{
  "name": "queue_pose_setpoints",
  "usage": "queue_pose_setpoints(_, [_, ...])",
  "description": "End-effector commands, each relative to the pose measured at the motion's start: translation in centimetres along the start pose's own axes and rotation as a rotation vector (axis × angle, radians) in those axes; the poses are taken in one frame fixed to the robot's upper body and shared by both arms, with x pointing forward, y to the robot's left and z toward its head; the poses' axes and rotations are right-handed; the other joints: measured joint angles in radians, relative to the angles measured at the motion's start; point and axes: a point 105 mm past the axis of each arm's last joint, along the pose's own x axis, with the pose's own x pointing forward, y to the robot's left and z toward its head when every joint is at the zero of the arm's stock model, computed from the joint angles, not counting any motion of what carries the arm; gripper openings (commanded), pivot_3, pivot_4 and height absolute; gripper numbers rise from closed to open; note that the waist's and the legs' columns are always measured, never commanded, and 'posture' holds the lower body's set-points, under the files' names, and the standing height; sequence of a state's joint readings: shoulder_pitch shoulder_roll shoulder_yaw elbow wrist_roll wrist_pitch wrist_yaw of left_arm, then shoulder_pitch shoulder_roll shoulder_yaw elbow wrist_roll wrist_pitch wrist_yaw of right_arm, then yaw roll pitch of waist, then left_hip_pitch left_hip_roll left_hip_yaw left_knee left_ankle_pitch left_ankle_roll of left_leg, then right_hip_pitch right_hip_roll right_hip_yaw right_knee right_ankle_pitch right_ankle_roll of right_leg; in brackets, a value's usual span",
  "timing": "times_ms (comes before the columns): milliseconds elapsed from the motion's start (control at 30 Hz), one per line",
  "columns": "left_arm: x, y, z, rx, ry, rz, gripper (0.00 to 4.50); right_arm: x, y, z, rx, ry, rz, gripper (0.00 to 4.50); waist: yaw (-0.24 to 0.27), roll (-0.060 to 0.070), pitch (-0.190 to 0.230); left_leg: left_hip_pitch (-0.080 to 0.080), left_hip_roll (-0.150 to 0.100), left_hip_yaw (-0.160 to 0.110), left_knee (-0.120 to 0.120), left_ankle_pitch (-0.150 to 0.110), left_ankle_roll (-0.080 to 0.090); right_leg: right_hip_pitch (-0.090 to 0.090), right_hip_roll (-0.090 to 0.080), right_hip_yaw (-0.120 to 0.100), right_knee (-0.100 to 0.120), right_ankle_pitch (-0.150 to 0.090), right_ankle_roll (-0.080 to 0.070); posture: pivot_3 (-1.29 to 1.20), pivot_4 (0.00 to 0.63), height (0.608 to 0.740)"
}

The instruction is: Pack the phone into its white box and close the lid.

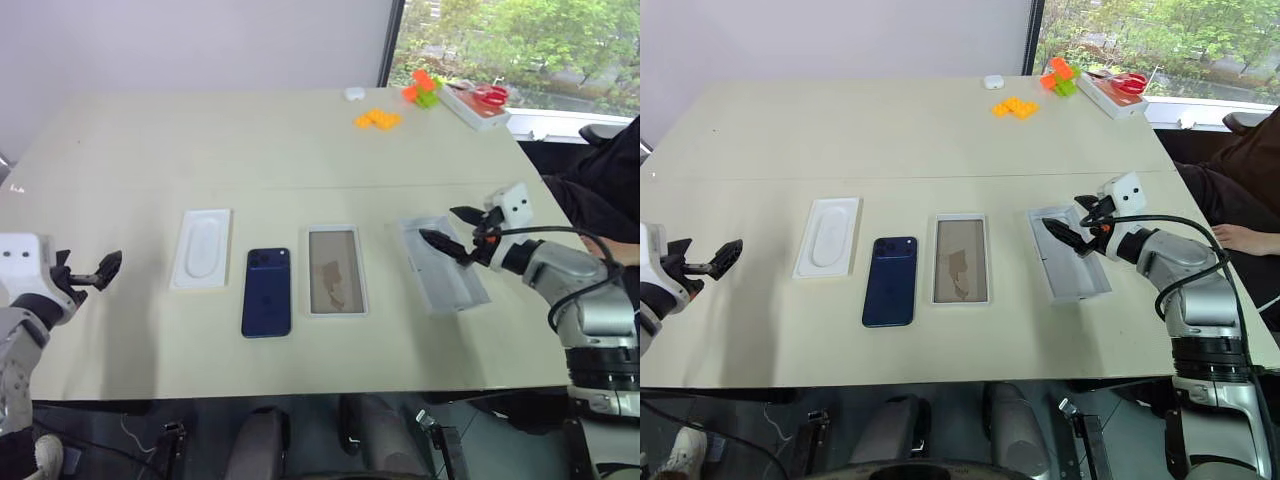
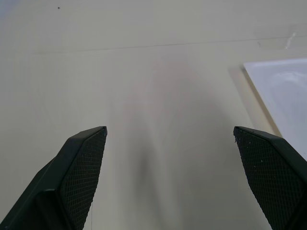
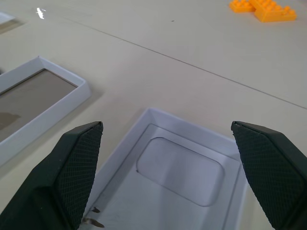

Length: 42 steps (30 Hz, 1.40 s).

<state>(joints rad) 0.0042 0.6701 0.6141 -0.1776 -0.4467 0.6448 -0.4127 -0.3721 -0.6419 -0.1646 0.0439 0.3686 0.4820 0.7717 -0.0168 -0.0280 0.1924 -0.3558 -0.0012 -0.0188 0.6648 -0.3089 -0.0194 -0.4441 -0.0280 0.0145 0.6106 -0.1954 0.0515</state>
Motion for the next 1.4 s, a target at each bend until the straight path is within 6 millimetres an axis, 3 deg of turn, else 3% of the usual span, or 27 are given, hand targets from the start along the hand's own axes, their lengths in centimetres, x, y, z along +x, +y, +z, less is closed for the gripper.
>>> queue_pose_setpoints(33, [-0.3,0.2,1.5,0.033,-0.036,-0.002,4.44,-0.1,0.3,1.4,-0.026,-0.051,0.004,4.48,0.000,0.000,0.000,0.000,0.000,0.000,0.000,0.000,0.000,0.000,0.000,0.000,0.000,0.000,0.000,0.00,0.150,0.740])
queue_pose_setpoints(200, [0.1,0.4,1.5,0.033,-0.032,-0.008,4.44,0.4,1.2,1.5,-0.021,-0.068,0.022,4.48,-0.001,0.000,0.000,0.000,0.000,0.000,0.000,0.000,0.000,0.000,0.000,0.000,0.001,0.000,0.000,0.00,0.150,0.740])
queue_pose_setpoints(400, [0.2,-1.0,1.6,0.020,-0.040,-0.042,4.44,1.4,2.4,2.7,-0.056,-0.093,0.070,4.48,-0.001,0.000,0.000,0.000,0.000,0.000,0.000,0.000,0.000,0.000,0.000,0.000,0.001,0.001,-0.001,0.00,0.150,0.740])
queue_pose_setpoints(633, [0.1,-5.7,0.7,-0.050,-0.012,-0.176,4.44,2.9,6.4,4.2,-0.145,-0.121,0.212,4.48,0.000,0.000,0.000,0.000,0.000,-0.001,0.000,0.000,0.000,0.000,0.000,0.000,0.001,0.004,0.000,0.00,0.150,0.740])
queue_pose_setpoints(833, [0.2,-9.2,-0.1,-0.206,0.058,-0.260,4.44,3.4,9.0,4.1,-0.213,-0.112,0.320,4.48,0.000,0.000,0.000,0.000,0.000,-0.001,0.001,0.000,0.000,0.000,0.000,0.000,0.002,0.004,0.000,0.00,0.150,0.740])
queue_pose_setpoints(933, [0.2,-9.6,-0.3,-0.282,0.091,-0.246,4.44,3.4,10.2,4.3,-0.227,-0.120,0.382,4.48,0.000,0.000,0.000,0.000,0.000,-0.001,0.002,0.000,0.000,0.000,0.000,0.000,0.002,0.003,0.001,0.00,0.150,0.740])
queue_pose_setpoints(1000, [0.6,-8.4,-0.7,-0.351,0.105,-0.166,4.44,3.4,10.9,4.4,-0.218,-0.128,0.409,4.48,0.001,-0.001,0.000,0.000,-0.001,-0.001,0.002,0.000,0.000,0.000,0.000,0.000,0.002,0.004,0.001,0.00,0.150,0.740])
queue_pose_setpoints(1067, [0.9,-7.3,-1.3,-0.465,0.134,-0.109,4.44,3.4,11.3,4.5,-0.214,-0.130,0.417,4.48,0.000,-0.001,0.000,0.000,-0.001,-0.002,0.002,0.000,0.000,0.001,0.000,0.000,0.003,0.004,0.000,0.00,0.150,0.740])
queue_pose_setpoints(1167, [0.8,-7.7,-2.0,-0.483,0.191,-0.118,4.44,3.3,11.0,4.2,-0.214,-0.122,0.406,4.48,-0.003,-0.001,-0.001,0.001,-0.001,-0.002,0.002,0.000,0.000,0.001,0.002,-0.001,0.003,0.004,0.000,0.00,0.150,0.740])
queue_pose_setpoints(1300, [0.3,-9.5,-3.8,-0.441,0.382,-0.200,4.44,2.9,11.0,4.5,-0.217,-0.125,0.408,4.48,0.001,-0.001,-0.001,0.001,-0.001,-0.002,0.002,0.000,0.000,0.001,0.001,-0.001,0.003,0.004,0.000,0.00,0.150,0.740])
queue_pose_setpoints(1400, [0.3,-10.8,-3.5,-0.479,0.404,-0.286,4.44,2.6,10.9,4.6,-0.221,-0.124,0.406,4.48,0.001,0.000,-0.001,0.001,-0.002,-0.002,0.002,0.000,0.000,0.001,0.000,-0.001,0.003,0.004,-0.001,0.00,0.150,0.740])
